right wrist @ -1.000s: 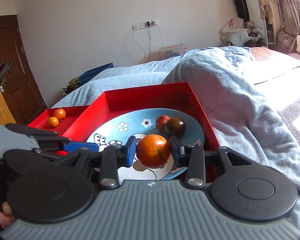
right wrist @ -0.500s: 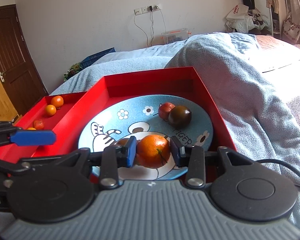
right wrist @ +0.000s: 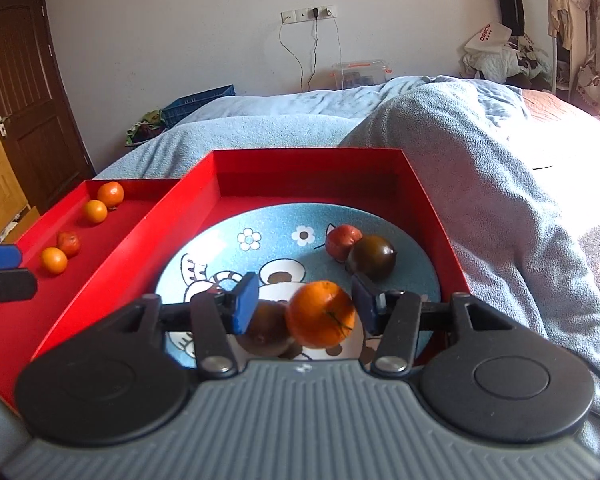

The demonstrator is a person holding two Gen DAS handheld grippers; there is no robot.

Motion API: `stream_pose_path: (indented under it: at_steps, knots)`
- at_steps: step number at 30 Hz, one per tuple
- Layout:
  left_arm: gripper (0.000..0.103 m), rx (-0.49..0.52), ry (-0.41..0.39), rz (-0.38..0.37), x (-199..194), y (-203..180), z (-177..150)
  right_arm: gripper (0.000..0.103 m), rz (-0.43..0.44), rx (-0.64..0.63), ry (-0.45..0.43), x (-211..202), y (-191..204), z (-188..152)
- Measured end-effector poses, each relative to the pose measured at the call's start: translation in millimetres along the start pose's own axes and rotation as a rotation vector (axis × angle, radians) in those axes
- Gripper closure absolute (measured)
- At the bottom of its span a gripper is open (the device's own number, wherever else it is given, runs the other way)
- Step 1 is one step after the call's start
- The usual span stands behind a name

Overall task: Organize fruits
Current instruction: 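Place the dark plum and the large orange on the plate, opening both tools, then grasp a small orange from the fruit row with the right tool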

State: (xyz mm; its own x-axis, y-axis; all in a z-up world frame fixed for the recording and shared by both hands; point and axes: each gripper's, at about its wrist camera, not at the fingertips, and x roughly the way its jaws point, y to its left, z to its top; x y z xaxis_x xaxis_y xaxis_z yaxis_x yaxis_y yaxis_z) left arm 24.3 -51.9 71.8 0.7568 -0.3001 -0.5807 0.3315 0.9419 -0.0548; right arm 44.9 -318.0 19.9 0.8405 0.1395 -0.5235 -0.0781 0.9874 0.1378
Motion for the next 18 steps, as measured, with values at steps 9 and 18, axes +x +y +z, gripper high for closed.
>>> stream_pose_path:
  at_steps: [9, 18]
  knots:
    - [0.033, -0.067, -0.016, 0.082, -7, 49, -11, 0.045, 0.072, -0.088, -0.027, -11, 43, 22]
    - [0.033, -0.083, -0.025, 0.102, -17, 75, -28, 0.046, 0.357, -0.197, 0.096, 13, 154, 52]
